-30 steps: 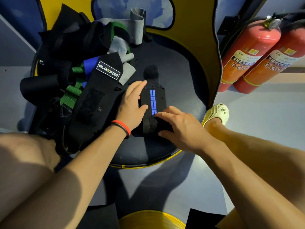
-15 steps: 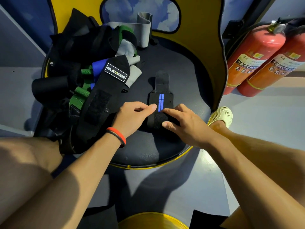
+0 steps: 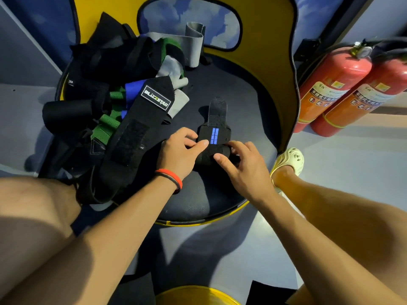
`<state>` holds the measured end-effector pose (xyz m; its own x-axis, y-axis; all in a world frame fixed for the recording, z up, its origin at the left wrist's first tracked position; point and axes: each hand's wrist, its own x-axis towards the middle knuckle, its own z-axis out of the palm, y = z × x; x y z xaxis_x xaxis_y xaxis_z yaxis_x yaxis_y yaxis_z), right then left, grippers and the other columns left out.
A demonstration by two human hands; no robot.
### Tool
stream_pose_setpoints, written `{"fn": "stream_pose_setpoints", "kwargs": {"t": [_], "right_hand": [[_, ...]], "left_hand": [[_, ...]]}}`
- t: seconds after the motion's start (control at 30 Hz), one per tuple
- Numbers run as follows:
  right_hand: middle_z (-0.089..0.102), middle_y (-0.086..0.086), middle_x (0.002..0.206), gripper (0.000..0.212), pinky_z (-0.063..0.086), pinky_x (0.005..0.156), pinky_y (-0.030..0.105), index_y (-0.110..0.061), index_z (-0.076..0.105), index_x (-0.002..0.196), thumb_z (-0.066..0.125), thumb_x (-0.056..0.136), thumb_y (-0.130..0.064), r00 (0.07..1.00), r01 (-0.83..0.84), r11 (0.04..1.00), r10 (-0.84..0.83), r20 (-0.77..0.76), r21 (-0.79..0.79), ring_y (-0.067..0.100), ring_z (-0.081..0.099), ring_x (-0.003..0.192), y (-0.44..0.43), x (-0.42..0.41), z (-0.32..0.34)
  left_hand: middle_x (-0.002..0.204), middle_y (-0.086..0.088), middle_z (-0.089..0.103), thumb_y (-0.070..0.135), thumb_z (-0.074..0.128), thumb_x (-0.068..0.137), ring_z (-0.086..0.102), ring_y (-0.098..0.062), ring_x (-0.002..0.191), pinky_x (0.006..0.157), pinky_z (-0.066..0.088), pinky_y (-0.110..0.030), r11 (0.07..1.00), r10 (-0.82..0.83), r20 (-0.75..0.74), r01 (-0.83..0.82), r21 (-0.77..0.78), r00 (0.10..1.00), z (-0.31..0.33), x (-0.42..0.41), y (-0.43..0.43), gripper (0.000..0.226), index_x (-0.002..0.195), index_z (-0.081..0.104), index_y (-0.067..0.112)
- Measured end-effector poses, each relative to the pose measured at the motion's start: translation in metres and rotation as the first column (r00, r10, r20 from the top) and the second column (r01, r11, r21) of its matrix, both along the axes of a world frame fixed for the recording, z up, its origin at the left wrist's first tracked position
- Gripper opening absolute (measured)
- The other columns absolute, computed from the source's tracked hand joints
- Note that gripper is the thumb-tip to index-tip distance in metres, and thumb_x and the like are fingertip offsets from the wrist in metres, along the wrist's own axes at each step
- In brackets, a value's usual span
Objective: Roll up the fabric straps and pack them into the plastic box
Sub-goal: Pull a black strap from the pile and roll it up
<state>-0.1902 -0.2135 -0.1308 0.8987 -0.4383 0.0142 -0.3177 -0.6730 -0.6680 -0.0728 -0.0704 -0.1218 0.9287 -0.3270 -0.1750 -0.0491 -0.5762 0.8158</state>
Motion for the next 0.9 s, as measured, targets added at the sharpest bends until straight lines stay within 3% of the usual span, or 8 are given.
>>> {"fn": "stream_pose_setpoints", "kwargs": {"t": [0.07,0.17,0.33,0.4,0.53,0.67,0.77,0.9], "right_hand": [[0.049,0.001,0.129,0.060,0.048,0.093,0.026,-0.020,0.051,0.135,0.077,0.086,-0.044,0.996,-0.067,0.993,0.073,0.057,-0.093,0.016,0.053,0.110,0.005,-0.009,-0.001],[0.045,0.001,0.137,0.069,0.045,0.096,0.029,-0.021,0.049,0.136,0.085,0.078,-0.026,0.987,-0.149,0.954,0.161,0.025,-0.261,0.022,0.047,0.118,0.005,-0.015,-0.002],[0.050,0.001,0.130,0.061,0.050,0.093,0.037,-0.020,0.053,0.135,0.081,0.081,-0.018,0.985,-0.143,0.958,0.163,0.064,-0.247,0.023,0.051,0.113,-0.005,-0.005,-0.006],[0.055,0.001,0.125,0.058,0.049,0.094,0.037,-0.019,0.056,0.136,0.081,0.083,-0.027,0.983,-0.147,0.966,0.166,0.073,-0.211,0.024,0.054,0.111,-0.014,0.000,-0.007],[0.061,0.001,0.114,0.060,0.050,0.088,0.034,-0.020,0.060,0.137,0.080,0.085,-0.041,0.977,-0.199,0.965,0.209,0.038,-0.173,0.022,0.058,0.104,-0.026,0.002,-0.001],[0.061,-0.003,0.103,0.064,0.051,0.083,0.036,-0.026,0.061,0.138,0.079,0.082,-0.052,0.965,-0.253,0.965,0.247,-0.090,-0.062,0.017,0.060,0.096,-0.028,-0.004,0.011],[0.067,-0.003,0.106,0.061,0.054,0.089,0.039,-0.030,0.064,0.136,0.079,0.081,-0.053,0.931,-0.282,0.956,0.294,-0.215,0.083,0.014,0.064,0.097,-0.030,-0.009,0.026],[0.077,-0.006,0.101,0.050,0.057,0.092,0.044,-0.038,0.069,0.125,0.076,0.080,-0.058,0.860,-0.305,0.892,0.408,-0.306,0.333,0.014,0.072,0.094,-0.032,-0.012,0.033]], "left_hand": [[0.085,0.012,0.068,0.043,0.074,0.087,0.064,-0.007,0.078,0.064,0.049,-0.024,1.000,0.027,0.052,-0.028,0.015,0.998,-0.001,0.001,-0.004,0.023,0.095,0.065,0.023],[0.078,0.010,0.066,0.040,0.075,0.087,0.065,-0.011,0.075,0.065,0.051,-0.028,0.998,0.064,0.105,-0.062,-0.019,0.992,-0.003,0.001,-0.009,0.024,0.088,0.062,0.019],[0.079,0.004,0.067,0.038,0.067,0.093,0.064,-0.019,0.080,0.071,0.056,-0.039,1.000,-0.002,0.196,0.006,-0.020,0.981,-0.004,-0.003,-0.004,0.020,0.084,0.066,0.021],[0.091,0.005,0.072,0.041,0.066,0.093,0.067,-0.017,0.090,0.079,0.058,-0.037,0.999,-0.038,0.130,0.040,-0.016,0.991,0.002,-0.004,0.000,0.018,0.097,0.072,0.025],[0.109,0.006,0.073,0.041,0.080,0.081,0.067,-0.012,0.102,0.091,0.055,-0.031,0.987,-0.156,-0.023,0.157,0.032,0.988,0.015,-0.004,0.009,0.043,0.119,0.071,0.024],[0.100,0.013,0.075,0.048,0.082,0.072,0.069,-0.008,0.096,0.092,0.056,-0.036,0.965,-0.240,-0.119,0.250,0.075,0.963,0.021,-0.006,0.024,0.045,0.111,0.075,0.029],[0.081,0.008,0.075,0.050,0.080,0.074,0.071,-0.012,0.081,0.083,0.058,-0.042,0.922,-0.336,-0.166,0.360,0.146,0.927,0.025,-0.013,0.033,0.030,0.092,0.078,0.026],[0.072,-0.002,0.071,0.058,0.071,0.077,0.067,-0.023,0.075,0.068,0.051,-0.035,0.902,-0.349,-0.199,0.386,0.192,0.916,0.028,-0.027,0.041,0.038,0.082,0.077,0.021]]}}
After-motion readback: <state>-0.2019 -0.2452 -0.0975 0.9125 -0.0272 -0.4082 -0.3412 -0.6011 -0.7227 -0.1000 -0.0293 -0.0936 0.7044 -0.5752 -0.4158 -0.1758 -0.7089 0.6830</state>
